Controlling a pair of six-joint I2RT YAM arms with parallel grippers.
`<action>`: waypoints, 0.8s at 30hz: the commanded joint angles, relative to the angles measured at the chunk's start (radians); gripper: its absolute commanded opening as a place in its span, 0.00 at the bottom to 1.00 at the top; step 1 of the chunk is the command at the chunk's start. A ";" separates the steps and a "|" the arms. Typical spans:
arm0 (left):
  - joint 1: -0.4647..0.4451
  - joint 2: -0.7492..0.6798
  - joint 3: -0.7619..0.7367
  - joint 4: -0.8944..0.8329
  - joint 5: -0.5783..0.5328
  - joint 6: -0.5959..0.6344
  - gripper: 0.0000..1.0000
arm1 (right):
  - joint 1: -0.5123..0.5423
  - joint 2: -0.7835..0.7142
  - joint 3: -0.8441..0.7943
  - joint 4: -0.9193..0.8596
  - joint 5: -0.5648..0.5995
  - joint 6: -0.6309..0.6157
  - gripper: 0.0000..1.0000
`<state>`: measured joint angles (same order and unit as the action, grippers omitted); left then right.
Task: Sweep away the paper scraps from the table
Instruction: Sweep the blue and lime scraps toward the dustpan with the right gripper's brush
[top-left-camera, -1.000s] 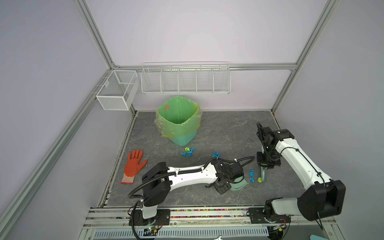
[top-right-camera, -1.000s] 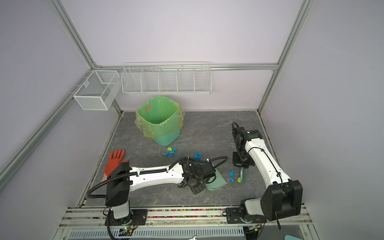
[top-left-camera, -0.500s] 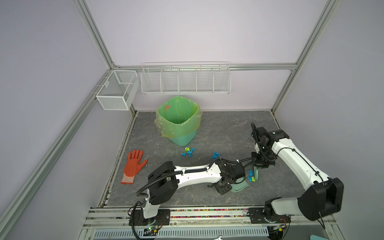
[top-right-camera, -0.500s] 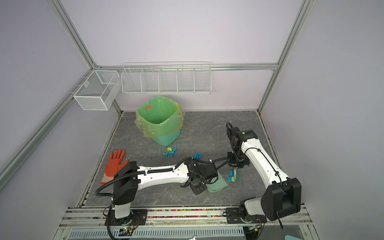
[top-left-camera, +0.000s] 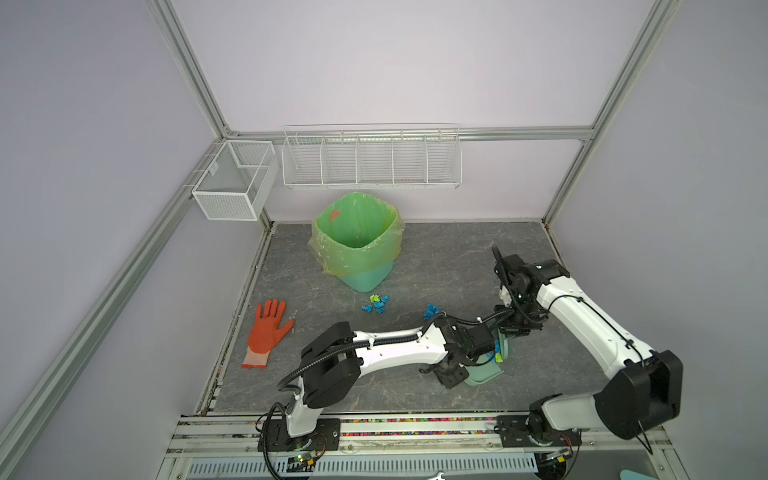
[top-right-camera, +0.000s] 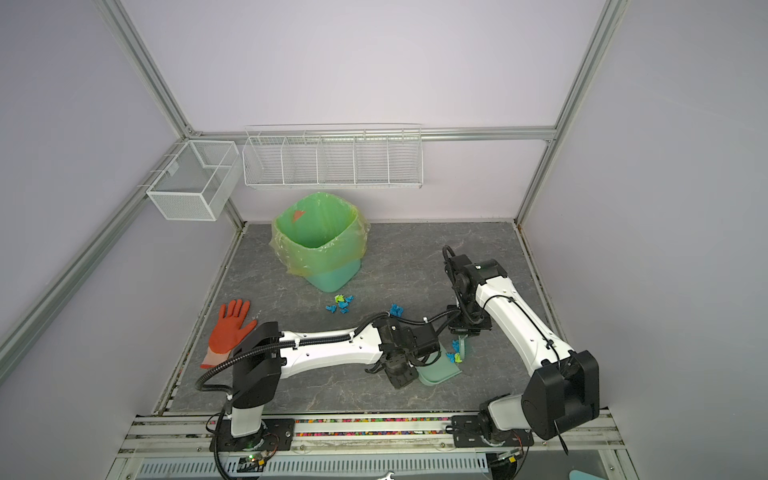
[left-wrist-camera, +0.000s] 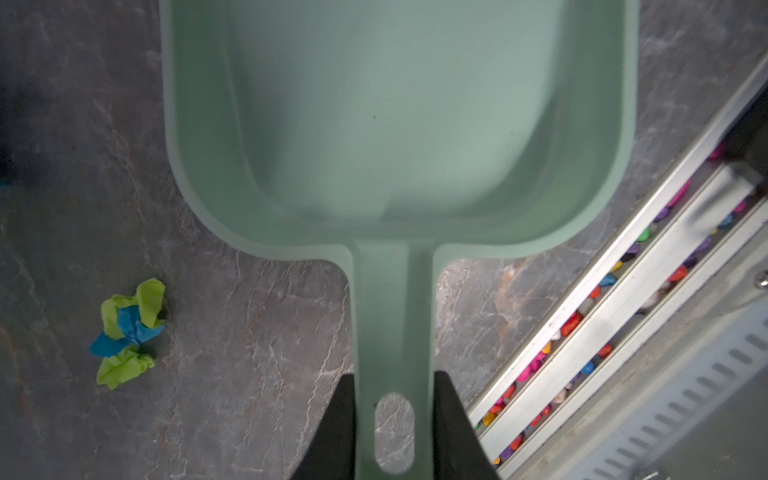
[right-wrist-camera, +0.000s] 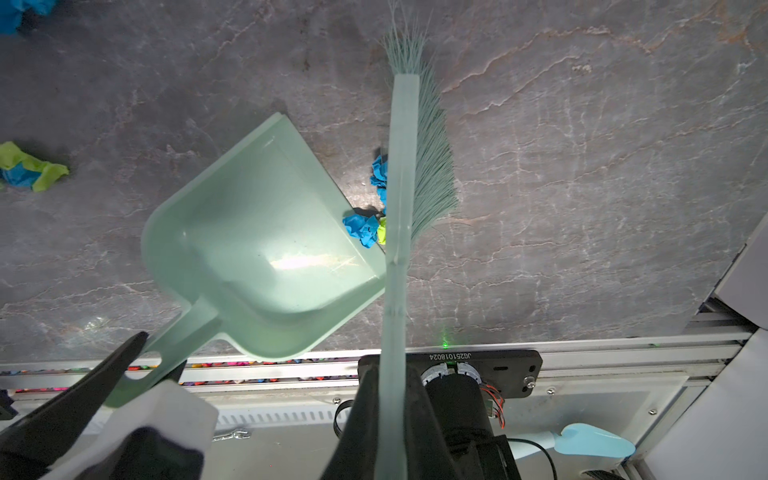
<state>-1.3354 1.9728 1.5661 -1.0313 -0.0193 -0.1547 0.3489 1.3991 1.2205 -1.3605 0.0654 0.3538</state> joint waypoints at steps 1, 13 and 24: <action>0.000 0.032 0.014 -0.033 0.029 0.018 0.00 | 0.018 -0.010 -0.010 0.027 -0.121 -0.015 0.07; 0.013 0.044 -0.003 0.000 0.042 0.010 0.00 | 0.041 -0.092 -0.031 0.044 -0.234 0.008 0.07; 0.024 0.038 -0.039 0.048 0.006 -0.008 0.00 | 0.038 -0.145 0.024 -0.011 -0.248 0.023 0.07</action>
<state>-1.3170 1.9743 1.5593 -0.9688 -0.0025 -0.1596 0.3710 1.2949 1.2079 -1.3346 -0.0990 0.3656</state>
